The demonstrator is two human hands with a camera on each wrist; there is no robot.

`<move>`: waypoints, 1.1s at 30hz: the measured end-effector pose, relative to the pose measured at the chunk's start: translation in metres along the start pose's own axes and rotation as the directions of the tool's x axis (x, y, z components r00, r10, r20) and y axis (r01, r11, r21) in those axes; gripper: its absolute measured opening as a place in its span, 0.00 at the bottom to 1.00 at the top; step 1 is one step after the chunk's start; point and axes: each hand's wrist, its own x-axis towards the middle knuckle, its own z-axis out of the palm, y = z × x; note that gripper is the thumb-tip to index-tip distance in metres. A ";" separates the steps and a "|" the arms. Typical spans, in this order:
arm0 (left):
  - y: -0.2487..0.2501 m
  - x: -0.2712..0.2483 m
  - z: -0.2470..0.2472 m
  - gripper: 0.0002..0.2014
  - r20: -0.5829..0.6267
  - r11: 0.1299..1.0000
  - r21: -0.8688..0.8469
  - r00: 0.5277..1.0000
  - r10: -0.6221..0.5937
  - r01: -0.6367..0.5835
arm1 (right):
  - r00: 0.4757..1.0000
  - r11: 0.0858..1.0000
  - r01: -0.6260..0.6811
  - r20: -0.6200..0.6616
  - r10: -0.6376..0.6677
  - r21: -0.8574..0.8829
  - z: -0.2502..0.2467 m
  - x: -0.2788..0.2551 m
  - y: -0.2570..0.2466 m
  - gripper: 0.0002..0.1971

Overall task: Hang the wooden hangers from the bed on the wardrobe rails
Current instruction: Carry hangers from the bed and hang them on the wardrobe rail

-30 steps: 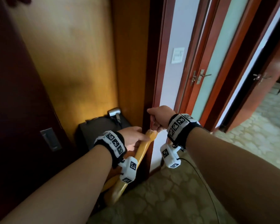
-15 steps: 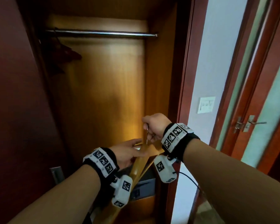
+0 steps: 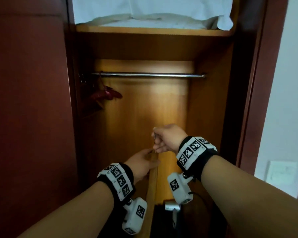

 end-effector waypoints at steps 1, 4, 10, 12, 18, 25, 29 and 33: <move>0.013 0.013 -0.009 0.37 -0.041 0.999 0.001 0.998 0.042 -0.042 | 0.999 0.999 0.039 -0.011 -0.040 -0.021 -0.002 0.011 -0.012 0.09; 0.058 0.051 -0.040 0.45 -0.126 0.989 0.004 0.981 0.149 -0.150 | 0.993 0.990 0.100 -0.048 -0.105 -0.103 -0.009 0.047 -0.041 0.04; 0.135 0.116 -0.090 0.25 -0.174 0.961 -0.033 0.948 0.267 -0.276 | 0.988 0.966 0.127 -0.062 -0.145 -0.226 -0.009 0.117 -0.064 0.07; 0.152 0.130 -0.102 0.14 -0.165 0.952 -0.077 0.946 0.279 -0.295 | 0.990 0.966 0.114 -0.053 -0.130 -0.230 -0.002 0.133 -0.065 0.14; 0.186 0.154 -0.132 0.11 -0.150 0.961 -0.088 0.957 0.246 -0.261 | 0.988 0.974 0.084 0.145 -0.054 -0.211 0.008 0.170 -0.069 0.36; 0.204 0.179 -0.147 0.15 -0.251 0.955 -0.107 0.937 0.243 -0.277 | 0.972 0.977 0.126 0.219 -0.087 -0.172 0.017 0.207 -0.079 0.31; 0.213 0.185 -0.150 0.16 -0.281 0.965 -0.132 0.942 0.182 -0.226 | 0.972 0.971 0.200 0.152 -0.179 -0.131 0.017 0.223 -0.086 0.21; 0.216 0.183 -0.153 0.14 -0.203 0.985 -0.121 0.974 0.099 -0.125 | 0.970 0.978 0.182 0.178 -0.163 -0.097 0.022 0.234 -0.086 0.16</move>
